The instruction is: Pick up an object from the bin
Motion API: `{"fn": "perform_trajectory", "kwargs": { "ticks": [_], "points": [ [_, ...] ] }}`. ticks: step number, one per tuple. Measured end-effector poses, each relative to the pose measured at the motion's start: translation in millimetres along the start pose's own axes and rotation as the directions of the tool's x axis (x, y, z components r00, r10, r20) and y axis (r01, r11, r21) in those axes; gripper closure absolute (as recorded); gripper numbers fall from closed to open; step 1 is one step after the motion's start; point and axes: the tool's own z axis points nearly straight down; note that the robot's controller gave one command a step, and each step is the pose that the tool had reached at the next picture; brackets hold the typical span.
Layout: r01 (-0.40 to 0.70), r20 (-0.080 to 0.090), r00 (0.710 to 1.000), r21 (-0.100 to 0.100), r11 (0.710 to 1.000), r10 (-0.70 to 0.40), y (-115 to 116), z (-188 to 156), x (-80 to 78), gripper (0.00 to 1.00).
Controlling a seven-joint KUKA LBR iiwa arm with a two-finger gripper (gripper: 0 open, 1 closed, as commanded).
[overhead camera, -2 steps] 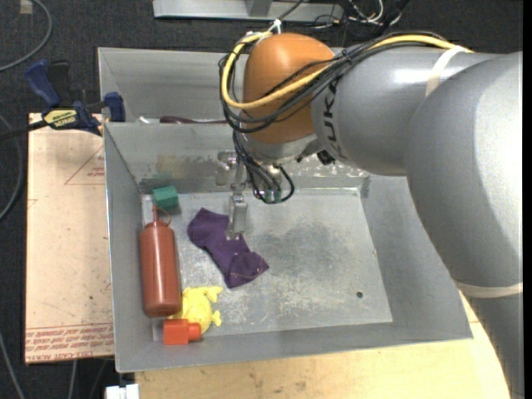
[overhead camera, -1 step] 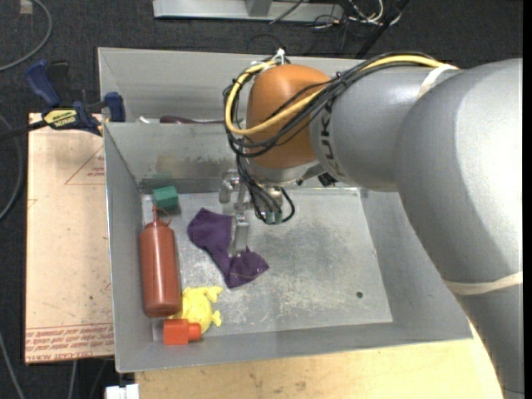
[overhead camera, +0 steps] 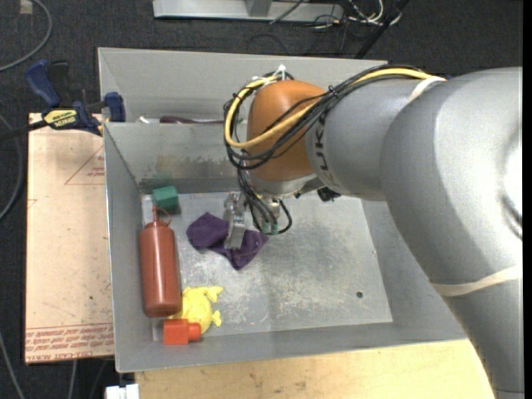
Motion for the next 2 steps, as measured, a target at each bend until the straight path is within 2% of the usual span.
{"fn": "perform_trajectory", "kwargs": {
  "ticks": [1,2],
  "points": [
    [0.000,0.000,1.000,0.000,1.000,0.000,0.0,0.0,0.0,1.00],
    [0.023,0.003,1.000,-0.002,1.000,-0.023,-0.8,-118.3,0.6,1.00]
  ]
}}
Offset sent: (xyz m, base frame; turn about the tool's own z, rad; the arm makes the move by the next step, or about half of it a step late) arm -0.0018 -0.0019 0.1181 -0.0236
